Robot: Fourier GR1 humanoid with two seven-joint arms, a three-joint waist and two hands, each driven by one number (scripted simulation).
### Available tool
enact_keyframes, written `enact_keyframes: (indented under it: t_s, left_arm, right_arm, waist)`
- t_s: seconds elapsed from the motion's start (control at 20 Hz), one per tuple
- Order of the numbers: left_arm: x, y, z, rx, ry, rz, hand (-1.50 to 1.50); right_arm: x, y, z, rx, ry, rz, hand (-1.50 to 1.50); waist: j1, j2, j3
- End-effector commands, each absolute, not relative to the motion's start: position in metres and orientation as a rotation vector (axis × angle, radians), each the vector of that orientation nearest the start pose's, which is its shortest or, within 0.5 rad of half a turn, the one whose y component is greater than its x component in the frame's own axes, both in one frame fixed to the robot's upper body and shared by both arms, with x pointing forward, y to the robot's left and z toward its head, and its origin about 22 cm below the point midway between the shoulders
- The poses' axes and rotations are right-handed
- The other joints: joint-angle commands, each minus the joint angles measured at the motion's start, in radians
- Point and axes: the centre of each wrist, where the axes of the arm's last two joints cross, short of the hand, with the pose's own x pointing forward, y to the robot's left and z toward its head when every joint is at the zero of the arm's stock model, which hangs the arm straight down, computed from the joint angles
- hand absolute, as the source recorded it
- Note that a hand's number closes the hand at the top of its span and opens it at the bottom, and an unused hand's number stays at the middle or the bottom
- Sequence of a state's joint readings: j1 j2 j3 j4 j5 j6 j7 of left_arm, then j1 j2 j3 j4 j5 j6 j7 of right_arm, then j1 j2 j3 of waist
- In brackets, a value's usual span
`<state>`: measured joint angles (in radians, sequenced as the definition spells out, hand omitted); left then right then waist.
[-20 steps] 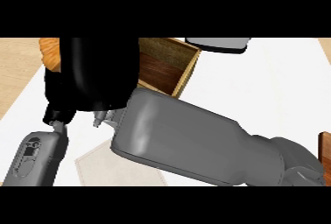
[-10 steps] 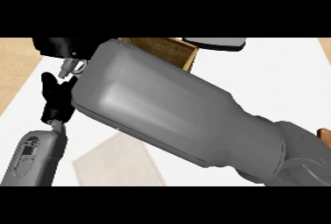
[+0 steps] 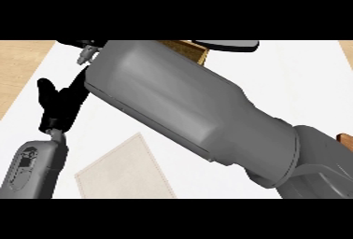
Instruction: Pick the croissant from the placemat and place it in the basket
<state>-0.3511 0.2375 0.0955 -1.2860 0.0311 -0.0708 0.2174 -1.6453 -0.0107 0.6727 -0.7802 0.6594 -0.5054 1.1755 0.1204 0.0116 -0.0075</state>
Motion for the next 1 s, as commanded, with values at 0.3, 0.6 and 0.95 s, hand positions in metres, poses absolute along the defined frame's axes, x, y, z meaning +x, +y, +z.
enact_keyframes:
  t_s: [0.3,0.6,0.95]
  left_arm:
    - [0.314,0.289,0.037,0.132,-1.381,-0.151,0.0]
    - [0.323,0.282,0.041,0.148,-1.405,-0.146,0.0]
    - [0.321,0.292,0.046,0.131,-1.406,-0.148,0.0]
  right_arm:
    - [0.376,0.072,0.251,-1.114,-1.559,0.134,-1.5]
    - [0.382,0.067,0.24,-1.076,-1.561,0.159,-1.5]
    - [0.376,0.074,0.257,-0.98,-1.675,0.06,-1.5]
  waist:
    - [-0.026,-0.014,0.004]
    - [-0.02,0.005,0.003]
    - [-0.03,-0.003,0.004]
